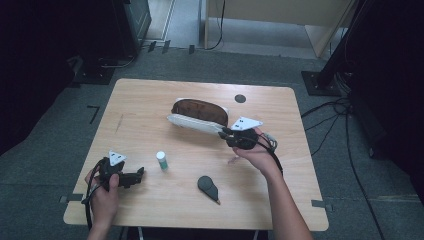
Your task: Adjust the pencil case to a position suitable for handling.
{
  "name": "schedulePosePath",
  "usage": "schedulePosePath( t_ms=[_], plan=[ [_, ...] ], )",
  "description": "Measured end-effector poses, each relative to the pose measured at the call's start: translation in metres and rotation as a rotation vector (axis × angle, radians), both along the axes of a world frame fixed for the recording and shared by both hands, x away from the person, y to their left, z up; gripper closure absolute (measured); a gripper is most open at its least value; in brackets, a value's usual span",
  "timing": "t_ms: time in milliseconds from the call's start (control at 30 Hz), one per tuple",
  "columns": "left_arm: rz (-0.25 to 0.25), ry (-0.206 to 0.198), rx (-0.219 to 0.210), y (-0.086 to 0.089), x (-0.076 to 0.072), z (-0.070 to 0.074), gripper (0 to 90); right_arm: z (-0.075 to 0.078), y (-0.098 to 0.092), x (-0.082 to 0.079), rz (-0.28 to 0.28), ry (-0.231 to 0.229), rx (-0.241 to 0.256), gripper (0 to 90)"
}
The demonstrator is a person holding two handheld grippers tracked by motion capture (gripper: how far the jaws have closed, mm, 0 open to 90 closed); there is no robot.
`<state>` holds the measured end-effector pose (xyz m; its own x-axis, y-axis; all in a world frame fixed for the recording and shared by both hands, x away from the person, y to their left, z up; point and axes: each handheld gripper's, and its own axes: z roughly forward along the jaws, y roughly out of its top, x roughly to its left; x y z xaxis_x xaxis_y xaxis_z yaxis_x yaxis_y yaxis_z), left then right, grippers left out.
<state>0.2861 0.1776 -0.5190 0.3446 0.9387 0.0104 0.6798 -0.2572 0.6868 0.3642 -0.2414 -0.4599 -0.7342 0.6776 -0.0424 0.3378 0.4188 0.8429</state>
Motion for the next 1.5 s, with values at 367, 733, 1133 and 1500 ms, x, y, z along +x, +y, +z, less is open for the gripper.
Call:
schedulePosePath(
  t_ms=[367, 733, 1133, 1500],
  plan=[
    [0.000, 0.000, -0.001, 0.000, 0.000, 0.000, 1.5, 0.004, 0.030, -0.014, 0.065, 0.052, 0.059, 80.8],
    [0.001, -0.001, -0.001, 0.000, 0.000, 0.000, 1.5, 0.017, 0.016, -0.014, 0.023, 0.033, 0.192, 67.9],
    [0.000, 0.000, 0.000, 0.000, 0.000, 0.000, 1.5, -0.003, 0.003, 0.030, -0.307, 0.077, 0.127, 61.3],
    [0.001, -0.001, -0.001, 0.000, 0.000, 0.000, 1.5, -0.005, 0.006, 0.017, -0.280, 0.198, 0.200, 76.3]
  ],
)
